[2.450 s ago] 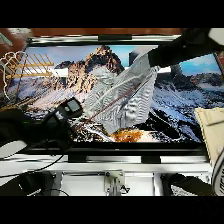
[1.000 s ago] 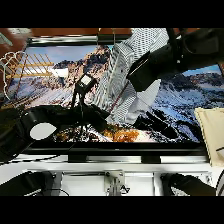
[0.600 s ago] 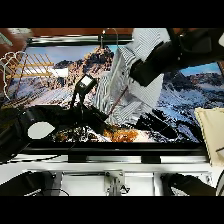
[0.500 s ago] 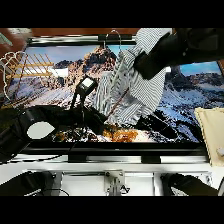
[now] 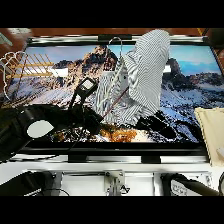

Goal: Fold the shirts.

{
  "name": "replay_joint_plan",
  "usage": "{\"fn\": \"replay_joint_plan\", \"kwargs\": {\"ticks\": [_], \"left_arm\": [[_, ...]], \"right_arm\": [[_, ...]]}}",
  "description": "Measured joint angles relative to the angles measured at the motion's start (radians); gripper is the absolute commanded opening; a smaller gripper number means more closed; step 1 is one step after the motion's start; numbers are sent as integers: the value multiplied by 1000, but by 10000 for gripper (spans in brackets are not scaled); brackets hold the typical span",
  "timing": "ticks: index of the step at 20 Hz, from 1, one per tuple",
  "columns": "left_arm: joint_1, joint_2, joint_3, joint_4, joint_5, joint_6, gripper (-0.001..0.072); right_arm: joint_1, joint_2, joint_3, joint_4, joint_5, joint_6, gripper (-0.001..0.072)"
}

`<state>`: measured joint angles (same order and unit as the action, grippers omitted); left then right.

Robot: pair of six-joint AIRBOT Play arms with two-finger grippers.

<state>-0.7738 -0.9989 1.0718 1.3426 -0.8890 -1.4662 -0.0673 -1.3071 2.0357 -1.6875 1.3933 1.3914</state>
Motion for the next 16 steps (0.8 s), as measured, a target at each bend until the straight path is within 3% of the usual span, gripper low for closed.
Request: {"fn": "replay_joint_plan", "kwargs": {"ticks": [3,6,8,10,11,12,16], "left_arm": [[16,0,0,8,-20,68,49],[23,-4,0,9,-32,131,49],[25,-13,0,18,-48,167,49],[26,-25,-1,23,-66,205,49],[26,-31,-1,29,-76,224,49],[26,-36,-1,38,-83,237,49],[27,-45,-1,90,-102,272,48]], "right_arm": [[-235,-58,0,152,122,-130,579],[-333,-91,0,373,205,-467,579],[-340,-101,0,537,225,-747,579],[-307,-107,0,628,222,-951,581],[-283,-111,0,650,222,-1017,585],[-257,-116,-1,664,224,-1070,665],[-149,-126,-35,676,256,-1184,664]]}}
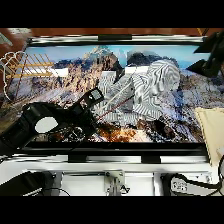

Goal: Fold the shirts.

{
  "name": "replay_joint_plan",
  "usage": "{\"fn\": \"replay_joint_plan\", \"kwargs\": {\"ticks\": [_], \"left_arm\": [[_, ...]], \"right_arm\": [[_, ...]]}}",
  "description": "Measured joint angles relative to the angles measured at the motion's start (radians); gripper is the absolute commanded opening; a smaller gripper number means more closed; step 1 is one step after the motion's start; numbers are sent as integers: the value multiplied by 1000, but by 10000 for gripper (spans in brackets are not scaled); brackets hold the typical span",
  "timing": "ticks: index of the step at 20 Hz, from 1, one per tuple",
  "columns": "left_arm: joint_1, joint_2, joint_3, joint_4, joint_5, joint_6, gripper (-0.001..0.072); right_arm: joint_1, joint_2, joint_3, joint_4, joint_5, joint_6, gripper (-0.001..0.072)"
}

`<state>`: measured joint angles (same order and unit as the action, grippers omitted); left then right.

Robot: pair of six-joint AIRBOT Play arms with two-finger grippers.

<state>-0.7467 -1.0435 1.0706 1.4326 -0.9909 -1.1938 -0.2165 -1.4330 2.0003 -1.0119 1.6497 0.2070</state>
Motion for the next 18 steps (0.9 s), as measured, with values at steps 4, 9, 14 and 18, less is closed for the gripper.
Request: {"fn": "replay_joint_plan", "kwargs": {"ticks": [4,9,14,18], "left_arm": [[0,-3,0,23,-6,36,48],[0,-3,0,31,-9,83,49],[14,-3,7,61,9,134,48],[63,0,37,74,18,164,48]], "right_arm": [[86,-3,-61,-41,4,-45,664],[142,-19,-92,-58,-10,-87,664],[182,-42,-120,-45,50,-95,630],[220,-46,-173,-115,62,-97,605]]}}
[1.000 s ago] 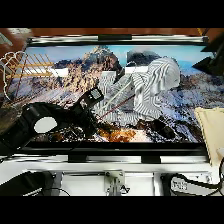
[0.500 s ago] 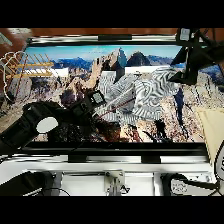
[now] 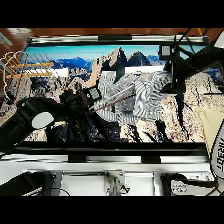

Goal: Fold the shirts.

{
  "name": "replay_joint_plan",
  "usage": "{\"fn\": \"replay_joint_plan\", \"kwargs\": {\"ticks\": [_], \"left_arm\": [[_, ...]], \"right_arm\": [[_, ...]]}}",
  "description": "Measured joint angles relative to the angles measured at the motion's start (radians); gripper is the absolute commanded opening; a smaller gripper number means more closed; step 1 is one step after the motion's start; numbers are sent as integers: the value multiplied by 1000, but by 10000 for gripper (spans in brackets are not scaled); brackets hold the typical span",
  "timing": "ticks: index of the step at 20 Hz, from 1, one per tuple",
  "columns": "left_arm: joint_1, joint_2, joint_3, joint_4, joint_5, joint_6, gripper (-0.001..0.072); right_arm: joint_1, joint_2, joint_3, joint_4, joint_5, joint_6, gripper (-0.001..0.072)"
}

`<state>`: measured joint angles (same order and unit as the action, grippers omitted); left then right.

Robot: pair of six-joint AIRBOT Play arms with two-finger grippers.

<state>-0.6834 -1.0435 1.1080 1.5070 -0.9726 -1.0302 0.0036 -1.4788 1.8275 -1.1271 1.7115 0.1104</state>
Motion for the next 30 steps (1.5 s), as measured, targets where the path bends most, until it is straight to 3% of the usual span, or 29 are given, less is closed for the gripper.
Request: {"fn": "replay_joint_plan", "kwargs": {"ticks": [1,3,4,6,8,9,11,17,22,23,24,25,27,28,29,30], "left_arm": [[10,1,8,2,4,9,48],[22,1,17,0,11,28,48],[26,1,20,-2,16,35,48],[33,1,24,-4,32,42,49],[42,1,26,-3,60,48,58],[50,1,27,-7,93,45,112],[66,1,27,5,125,51,373],[129,2,41,119,161,60,688],[187,10,118,200,168,37,664],[208,15,140,208,164,-2,564],[232,22,159,213,153,-54,415],[263,31,175,215,132,-126,383],[334,49,189,217,56,-282,400],[376,58,183,203,12,-360,449],[416,66,162,168,-22,-420,620],[447,72,130,116,-40,-465,693]], "right_arm": [[5,0,-9,-13,-2,-1,461],[11,-2,-22,-37,-19,0,432],[13,-2,-26,-47,-21,0,341],[15,-2,-30,-69,-27,-21,71],[17,-1,-32,-82,-42,-8,74],[16,-2,-34,-92,-36,3,73],[17,-2,-34,-94,-47,13,73],[16,3,-34,-88,-55,50,72],[16,43,-34,-80,-61,82,73],[16,55,-34,-79,-61,98,72],[16,69,-34,-78,-63,119,73],[16,86,-34,-78,-69,145,72],[16,121,-34,-77,-78,204,72],[16,139,-34,-76,-82,239,72],[16,157,-34,-76,-86,274,73],[16,172,-34,-76,-90,305,72]]}}
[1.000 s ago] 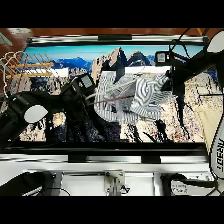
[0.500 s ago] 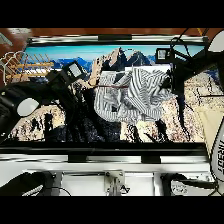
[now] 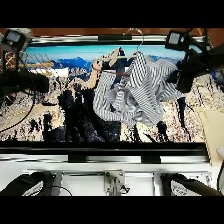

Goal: Fold the shirts.

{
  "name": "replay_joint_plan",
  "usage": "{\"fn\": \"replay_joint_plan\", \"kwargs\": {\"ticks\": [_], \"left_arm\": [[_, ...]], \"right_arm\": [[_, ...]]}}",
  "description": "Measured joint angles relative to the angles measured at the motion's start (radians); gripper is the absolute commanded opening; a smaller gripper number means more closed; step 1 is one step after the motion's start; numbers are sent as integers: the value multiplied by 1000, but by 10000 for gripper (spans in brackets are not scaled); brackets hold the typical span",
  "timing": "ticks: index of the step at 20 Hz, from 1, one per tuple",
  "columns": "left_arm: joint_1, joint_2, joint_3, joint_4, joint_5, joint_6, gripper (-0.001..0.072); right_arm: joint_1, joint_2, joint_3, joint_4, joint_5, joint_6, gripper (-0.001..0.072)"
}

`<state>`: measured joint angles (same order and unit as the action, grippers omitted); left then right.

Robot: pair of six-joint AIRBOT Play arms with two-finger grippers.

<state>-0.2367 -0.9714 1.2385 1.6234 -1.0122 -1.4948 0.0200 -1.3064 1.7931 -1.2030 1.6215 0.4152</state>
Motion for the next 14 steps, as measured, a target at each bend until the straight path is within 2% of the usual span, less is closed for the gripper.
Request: {"fn": "replay_joint_plan", "kwargs": {"ticks": [3,6,8,11,14], "left_arm": [[34,6,-157,-262,47,-66,690],[-46,-14,-301,-577,227,-35,672],[-133,-47,-345,-732,371,-16,672],[-251,-113,-355,-890,547,-2,672],[-315,-175,-320,-966,642,3,672]], "right_arm": [[0,41,0,11,-6,100,72],[0,70,0,49,-7,198,72],[0,83,0,72,-7,254,72],[0,92,0,90,-7,319,72],[0,96,0,98,-6,352,73]]}}
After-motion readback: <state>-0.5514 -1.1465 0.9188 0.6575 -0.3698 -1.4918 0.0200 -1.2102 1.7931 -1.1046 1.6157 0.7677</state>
